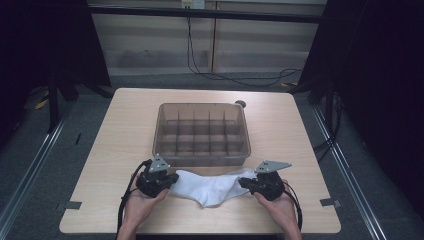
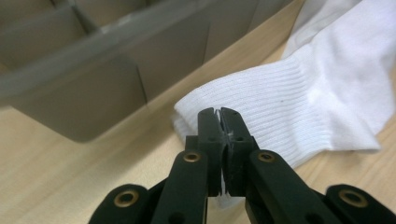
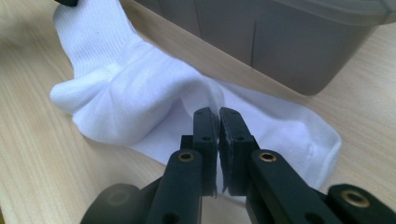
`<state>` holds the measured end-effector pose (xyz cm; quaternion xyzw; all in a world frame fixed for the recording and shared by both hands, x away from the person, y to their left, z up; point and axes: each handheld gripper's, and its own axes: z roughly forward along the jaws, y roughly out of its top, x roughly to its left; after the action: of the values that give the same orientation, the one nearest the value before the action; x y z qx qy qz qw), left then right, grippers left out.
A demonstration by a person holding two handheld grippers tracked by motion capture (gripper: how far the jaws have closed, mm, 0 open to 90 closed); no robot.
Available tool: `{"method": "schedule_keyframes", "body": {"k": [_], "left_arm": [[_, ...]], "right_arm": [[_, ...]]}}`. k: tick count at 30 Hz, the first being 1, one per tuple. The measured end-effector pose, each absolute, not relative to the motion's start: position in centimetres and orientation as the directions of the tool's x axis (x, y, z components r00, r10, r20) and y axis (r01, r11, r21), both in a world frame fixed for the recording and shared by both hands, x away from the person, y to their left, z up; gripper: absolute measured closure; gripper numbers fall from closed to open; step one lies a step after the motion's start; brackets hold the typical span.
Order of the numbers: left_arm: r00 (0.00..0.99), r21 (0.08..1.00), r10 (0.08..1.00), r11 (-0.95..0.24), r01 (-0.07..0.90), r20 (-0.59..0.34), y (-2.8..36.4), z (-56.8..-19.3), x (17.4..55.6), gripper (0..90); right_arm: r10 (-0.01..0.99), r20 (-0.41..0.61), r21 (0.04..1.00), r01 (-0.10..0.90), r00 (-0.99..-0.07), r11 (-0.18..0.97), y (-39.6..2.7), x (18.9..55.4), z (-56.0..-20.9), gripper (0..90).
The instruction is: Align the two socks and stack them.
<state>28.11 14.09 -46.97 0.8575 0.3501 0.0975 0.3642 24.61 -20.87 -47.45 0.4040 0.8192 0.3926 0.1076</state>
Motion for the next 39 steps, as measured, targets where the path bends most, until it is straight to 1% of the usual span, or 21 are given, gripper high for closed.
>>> {"method": "schedule_keyframes", "body": {"k": [2,4,5,6,7,9,10,11,14,19,20,21,22,23,26,27,31,36,39], "left_arm": [[0.735,0.685,0.671,-0.49,0.54,-0.1,13.9,-47.7,28.4,87.6],[0.73,0.673,0.676,-0.496,0.549,-0.096,13.7,-48.1,28.5,83.7],[0.729,0.677,0.679,-0.494,0.545,-0.091,13.6,-48.1,28.5,79.7],[0.72,0.689,0.689,-0.481,0.542,-0.085,13.6,-48.0,28.4,73.5],[0.718,0.697,0.691,-0.473,0.539,-0.086,13.7,-47.9,28.5,67.9],[0.72,0.704,0.689,-0.47,0.532,-0.084,13.7,-47.7,28.4,66.3],[0.718,0.707,0.691,-0.466,0.532,-0.084,13.7,-47.6,28.4,66.4],[0.734,0.707,0.674,-0.48,0.52,-0.082,13.5,-47.6,28.3,67.4],[0.746,0.696,0.662,-0.5,0.515,-0.076,13.0,-48.0,28.3,71.2],[0.748,0.694,0.661,-0.507,0.51,-0.067,12.6,-48.4,28.4,70.5],[0.75,0.694,0.658,-0.511,0.506,-0.062,12.5,-48.5,28.4,70.4],[0.751,0.695,0.658,-0.513,0.505,-0.06,12.5,-48.5,28.4,70.4],[0.751,0.695,0.658,-0.513,0.504,-0.059,12.5,-48.5,28.4,70.4],[0.754,0.692,0.655,-0.521,0.499,-0.051,12.6,-48.5,28.4,70.3],[0.754,0.688,0.657,-0.537,0.487,-0.02,12.5,-48.5,28.3,69.3],[0.754,0.69,0.656,-0.537,0.484,-0.018,12.5,-48.6,28.3,68.9],[0.747,0.695,0.664,-0.532,0.484,-0.012,12.4,-48.7,28.2,68.1],[0.745,0.704,0.666,-0.522,0.482,-0.016,12.5,-48.9,28.2,67.5],[0.745,0.703,0.666,-0.521,0.483,-0.018,12.5,-48.9,28.2,66.8]], "right_arm": [[0.744,0.145,0.731,0.577,-0.653,0.365,-20.7,24.7,-47.6,85.3],[0.744,0.143,0.729,0.578,-0.653,0.367,-20.7,24.8,-47.6,82.7],[0.746,0.142,0.728,0.58,-0.651,0.367,-20.7,24.9,-47.6,80.2],[0.748,0.14,0.726,0.581,-0.649,0.369,-20.7,24.9,-47.6,77.6],[0.751,0.137,0.726,0.581,-0.646,0.367,-20.7,24.9,-47.6,76.7],[0.751,0.141,0.727,0.582,-0.646,0.364,-20.8,24.8,-47.7,75.0],[0.758,0.142,0.727,0.587,-0.636,0.356,-21.0,24.7,-47.7,72.0],[0.762,0.143,0.727,0.589,-0.632,0.353,-21.2,24.7,-47.8,71.2],[0.771,0.155,0.724,0.602,-0.618,0.337,-21.6,24.7,-48.2,67.5],[0.763,0.164,0.723,0.602,-0.626,0.339,-21.2,25.3,-48.9,60.6],[0.759,0.173,0.728,0.6,-0.628,0.33,-21.1,25.4,-49.0,60.6],[0.752,0.184,0.733,0.599,-0.633,0.324,-21.0,25.6,-49.2,61.0],[0.749,0.19,0.734,0.599,-0.634,0.32,-20.9,25.7,-49.3,63.7],[0.743,0.195,0.734,0.598,-0.641,0.323,-20.7,25.8,-49.4,70.2],[0.741,0.192,0.745,0.587,-0.644,0.317,-20.6,25.7,-49.3,84.8],[0.744,0.196,0.749,0.587,-0.639,0.307,-20.7,25.5,-49.0,87.0],[0.761,0.167,0.765,0.569,-0.627,0.301,-21.7,24.6,-47.4,88.8],[0.776,0.144,0.76,0.571,-0.614,0.31,-22.9,23.7,-45.4,88.4],[0.79,0.13,0.759,0.573,-0.599,0.309,-23.1,23.9,-45.1,86.9]]}}
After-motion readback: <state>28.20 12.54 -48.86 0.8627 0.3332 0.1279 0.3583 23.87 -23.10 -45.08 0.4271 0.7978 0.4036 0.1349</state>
